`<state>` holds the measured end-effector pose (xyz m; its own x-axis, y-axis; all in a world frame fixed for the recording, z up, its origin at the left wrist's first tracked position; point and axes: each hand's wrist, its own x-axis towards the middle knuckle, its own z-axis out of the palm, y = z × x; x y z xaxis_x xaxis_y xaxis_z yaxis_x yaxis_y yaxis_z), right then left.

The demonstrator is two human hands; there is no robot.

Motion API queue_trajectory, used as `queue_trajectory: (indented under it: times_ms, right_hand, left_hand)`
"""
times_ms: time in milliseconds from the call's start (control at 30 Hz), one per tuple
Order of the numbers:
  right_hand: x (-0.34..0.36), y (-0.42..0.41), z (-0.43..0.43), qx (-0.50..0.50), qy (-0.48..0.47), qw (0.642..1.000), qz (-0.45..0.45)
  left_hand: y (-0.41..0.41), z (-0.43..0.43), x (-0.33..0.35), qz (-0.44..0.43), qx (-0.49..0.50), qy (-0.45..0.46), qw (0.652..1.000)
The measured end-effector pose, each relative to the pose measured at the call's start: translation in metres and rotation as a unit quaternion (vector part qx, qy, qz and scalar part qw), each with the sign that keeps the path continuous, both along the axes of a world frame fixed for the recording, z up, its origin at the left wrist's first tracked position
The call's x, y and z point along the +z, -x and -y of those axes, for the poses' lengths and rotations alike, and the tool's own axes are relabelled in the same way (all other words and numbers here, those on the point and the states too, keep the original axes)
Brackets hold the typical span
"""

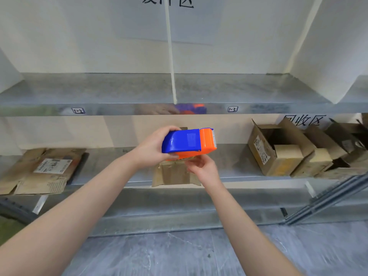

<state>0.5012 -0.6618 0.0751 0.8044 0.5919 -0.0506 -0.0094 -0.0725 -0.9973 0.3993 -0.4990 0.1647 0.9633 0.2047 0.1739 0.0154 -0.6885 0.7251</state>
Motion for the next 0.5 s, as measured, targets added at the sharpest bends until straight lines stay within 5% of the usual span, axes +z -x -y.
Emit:
queue_trajectory:
  times_ms: [267,500]
  right_hand:
    - [-0.004,-0.006,-0.01,-0.03,0.102,0.984,0.142]
    - [-0.01,-0.008,-0.011,-0.002,0.107,0.982,0.156]
  left_hand:
    - [0.001,-0.012,-0.003,-0.024,0.013,0.014,1.0]
    - [0.007,-0.022,-0.008,-0.034,0.018,0.038,0.999]
